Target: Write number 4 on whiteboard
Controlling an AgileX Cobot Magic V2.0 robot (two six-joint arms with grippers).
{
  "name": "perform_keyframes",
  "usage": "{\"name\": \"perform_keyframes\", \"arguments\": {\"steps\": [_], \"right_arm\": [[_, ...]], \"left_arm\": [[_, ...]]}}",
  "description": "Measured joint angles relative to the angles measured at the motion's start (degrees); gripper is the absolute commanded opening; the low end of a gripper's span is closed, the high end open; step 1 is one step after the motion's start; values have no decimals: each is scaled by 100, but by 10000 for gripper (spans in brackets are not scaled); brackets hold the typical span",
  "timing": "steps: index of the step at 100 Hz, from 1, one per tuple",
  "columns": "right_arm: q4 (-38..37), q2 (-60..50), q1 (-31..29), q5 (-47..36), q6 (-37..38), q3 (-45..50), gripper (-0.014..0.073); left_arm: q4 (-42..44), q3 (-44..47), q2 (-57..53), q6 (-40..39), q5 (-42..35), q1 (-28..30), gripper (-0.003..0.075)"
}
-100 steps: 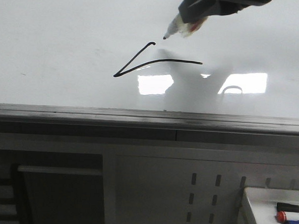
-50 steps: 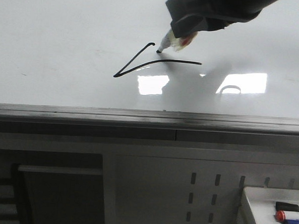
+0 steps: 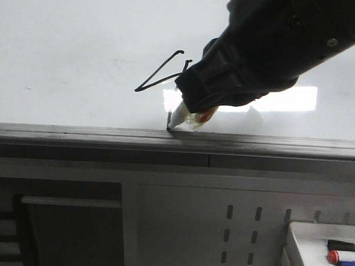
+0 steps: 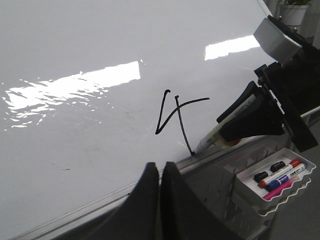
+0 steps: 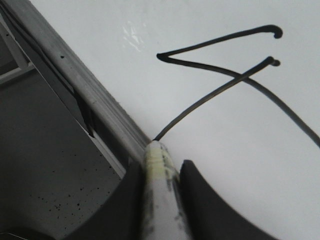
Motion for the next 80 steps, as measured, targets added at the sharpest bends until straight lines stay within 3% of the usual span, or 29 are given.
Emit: {"name": "perform_keyframes", "arguments": {"steps": [11,28,51,80], "right_arm": [[8,-77,14,-8,0,24,-52],[-205,-680,303,97,0,70,-57],[-791,-1395,1259,417,0,70,-72],[-930,-1436,2343,417,0,70,-72]], "left_arm": [[-81,0,0,0,23,0,40],[252,-77,149,0,387,0,307],[929,-704,1267,0,932,-402,313],[2395,-2077,2995,0,1676,-1758,314]]}}
